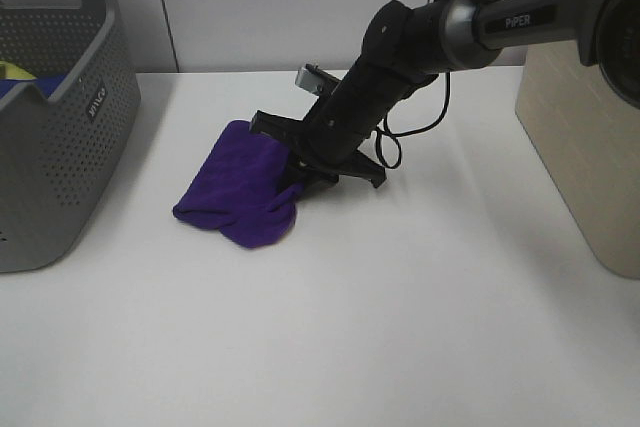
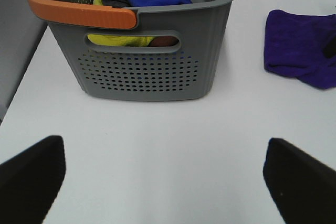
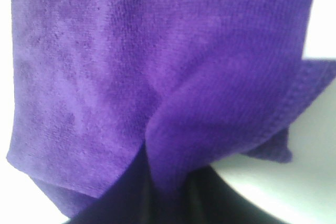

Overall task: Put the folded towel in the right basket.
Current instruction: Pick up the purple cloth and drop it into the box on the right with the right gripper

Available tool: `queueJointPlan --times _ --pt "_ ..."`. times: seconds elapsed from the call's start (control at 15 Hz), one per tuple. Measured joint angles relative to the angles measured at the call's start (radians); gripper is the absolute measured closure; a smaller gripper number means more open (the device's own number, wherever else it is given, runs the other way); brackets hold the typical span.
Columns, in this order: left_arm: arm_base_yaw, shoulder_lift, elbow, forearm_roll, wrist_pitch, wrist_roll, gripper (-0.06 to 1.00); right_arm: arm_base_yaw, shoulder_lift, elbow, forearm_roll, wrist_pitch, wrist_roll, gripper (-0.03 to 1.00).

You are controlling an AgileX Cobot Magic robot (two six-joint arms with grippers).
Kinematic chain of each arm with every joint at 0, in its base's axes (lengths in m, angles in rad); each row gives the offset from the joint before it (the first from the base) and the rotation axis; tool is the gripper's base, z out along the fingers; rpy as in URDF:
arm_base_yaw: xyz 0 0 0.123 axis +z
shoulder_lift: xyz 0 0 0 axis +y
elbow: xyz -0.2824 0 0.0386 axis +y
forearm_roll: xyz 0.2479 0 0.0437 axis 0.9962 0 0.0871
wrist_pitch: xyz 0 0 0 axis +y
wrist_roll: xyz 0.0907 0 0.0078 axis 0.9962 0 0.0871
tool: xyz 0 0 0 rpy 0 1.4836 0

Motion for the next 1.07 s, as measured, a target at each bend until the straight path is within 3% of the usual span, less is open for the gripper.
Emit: queueJointPlan --times 0.07,0.4,0.53,0.73,0.93,1.07 --pt "0.0 0.0 0.0 0.0 0.0 0.0 -0.05 0.0 0.002 0.0 0.021 -0.002 -0.002 0.9" --pt "0.0 0.0 0.0 0.0 0.0 0.0 -0.05 0.0 -0.016 0.0 0.033 -0.006 -0.032 0.89" --pt "0.0 0.0 0.0 0.0 0.0 0.0 -0.05 0.0 -0.045 -0.003 -0.028 0.064 -0.076 0.89" --pt "0.0 0.0 0.0 0.0 0.0 0.0 -0.05 0.0 -0.092 -0.087 -0.151 0.293 -0.119 0.89" --pt "0.0 0.0 0.0 0.0 0.0 0.0 -0.05 -0.006 -0.21 -0.242 -0.249 0.457 -0.127 0.89" --pt "0.0 0.0 0.0 0.0 0.0 0.0 -0.05 -0.052 -0.27 -0.329 -0.301 0.481 -0.122 0.89"
